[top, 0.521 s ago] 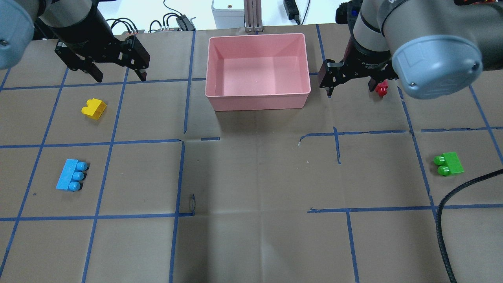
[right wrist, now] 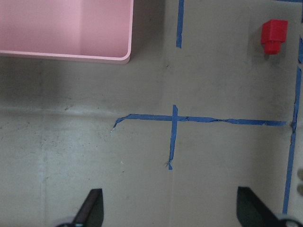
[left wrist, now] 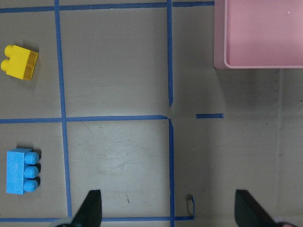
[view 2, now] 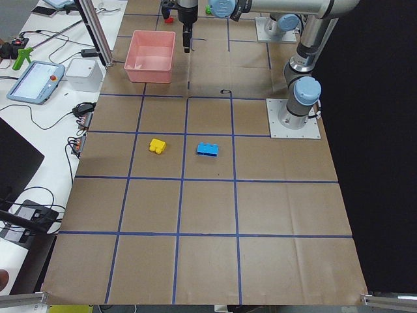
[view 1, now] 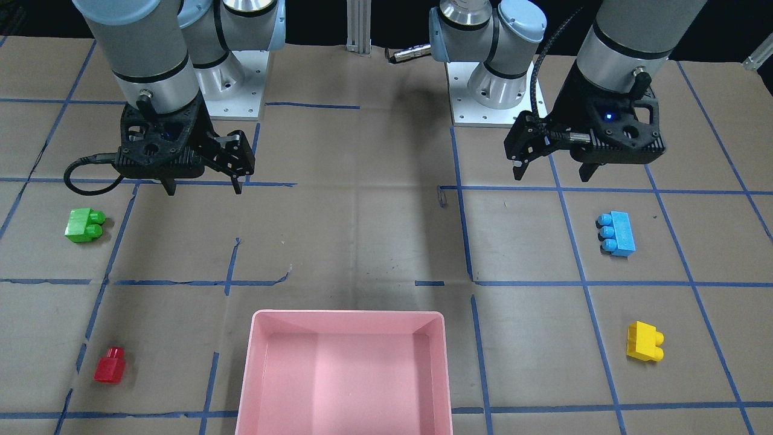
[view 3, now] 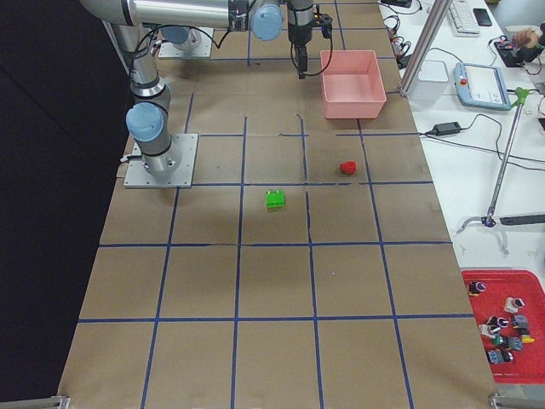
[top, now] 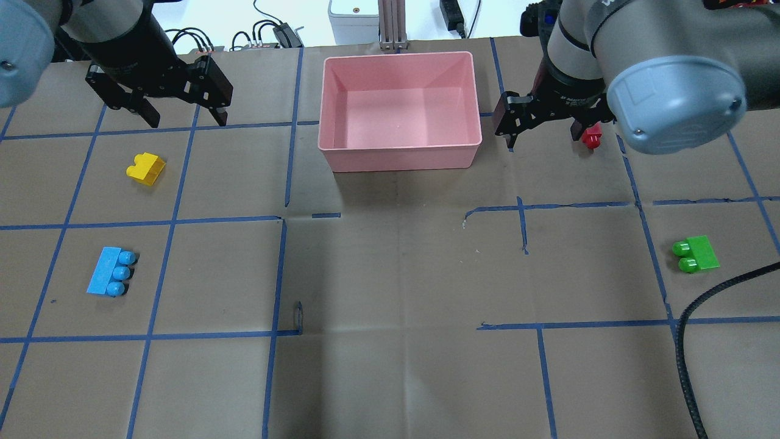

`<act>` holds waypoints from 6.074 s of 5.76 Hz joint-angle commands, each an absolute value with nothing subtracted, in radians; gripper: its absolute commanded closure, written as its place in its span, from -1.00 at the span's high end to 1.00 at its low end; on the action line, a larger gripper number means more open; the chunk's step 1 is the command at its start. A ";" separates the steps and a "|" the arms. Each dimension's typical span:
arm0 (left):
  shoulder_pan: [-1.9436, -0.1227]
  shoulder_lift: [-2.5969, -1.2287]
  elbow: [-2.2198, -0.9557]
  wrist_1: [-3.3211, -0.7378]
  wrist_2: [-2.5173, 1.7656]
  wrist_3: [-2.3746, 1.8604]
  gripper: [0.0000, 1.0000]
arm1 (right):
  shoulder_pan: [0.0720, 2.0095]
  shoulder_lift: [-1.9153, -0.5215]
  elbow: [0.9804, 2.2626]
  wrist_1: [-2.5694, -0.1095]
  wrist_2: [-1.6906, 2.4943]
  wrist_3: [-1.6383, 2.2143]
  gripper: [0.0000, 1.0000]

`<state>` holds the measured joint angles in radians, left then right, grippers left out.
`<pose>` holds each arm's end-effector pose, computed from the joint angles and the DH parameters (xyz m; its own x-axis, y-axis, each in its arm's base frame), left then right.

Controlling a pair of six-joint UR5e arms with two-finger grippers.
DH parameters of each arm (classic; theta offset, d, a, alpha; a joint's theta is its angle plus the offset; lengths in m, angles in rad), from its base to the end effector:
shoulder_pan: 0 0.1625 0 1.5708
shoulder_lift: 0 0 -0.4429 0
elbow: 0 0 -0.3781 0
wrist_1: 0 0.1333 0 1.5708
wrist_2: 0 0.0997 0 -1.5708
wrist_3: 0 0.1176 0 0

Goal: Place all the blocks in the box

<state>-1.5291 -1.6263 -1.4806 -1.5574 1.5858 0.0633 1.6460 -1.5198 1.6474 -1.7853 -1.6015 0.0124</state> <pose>-0.1103 -0.5127 0.5052 -0.9996 0.0208 -0.0180 0.0216 0.9987 -0.0470 0.1674 -0.4960 0.4483 -0.9978 -0.0601 0.0295 -0.0625 0.9942 -0.0872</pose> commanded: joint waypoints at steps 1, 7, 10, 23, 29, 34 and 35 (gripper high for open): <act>-1.523 -1.617 -1.492 -1.557 1.582 0.077 0.97 | 1.646 -1.520 1.649 -1.779 -1.601 0.012 0.99; -0.889 -1.597 -1.590 -1.536 1.591 0.929 0.97 | 1.616 -1.511 1.649 -1.795 -1.598 -0.074 0.99; -0.890 -1.640 -1.765 -1.326 1.550 0.783 0.95 | 1.403 -1.512 1.655 -1.786 -1.598 -0.349 0.99; -0.885 -1.881 -2.080 -0.862 1.536 0.831 0.38 | 0.867 -1.419 2.246 -2.507 -1.565 -0.782 0.99; -0.954 -1.780 -1.711 -1.269 1.580 0.699 -0.46 | 0.876 -1.339 2.266 -2.632 -1.496 -0.899 0.99; -1.341 -2.059 -1.073 -1.568 1.483 0.166 -0.47 | 0.873 -1.342 2.272 -2.597 -1.555 -0.945 -0.08; -1.453 -2.133 -0.974 -1.572 1.433 -0.010 -0.47 | 0.873 -1.350 2.264 -2.527 -1.572 -0.956 -0.51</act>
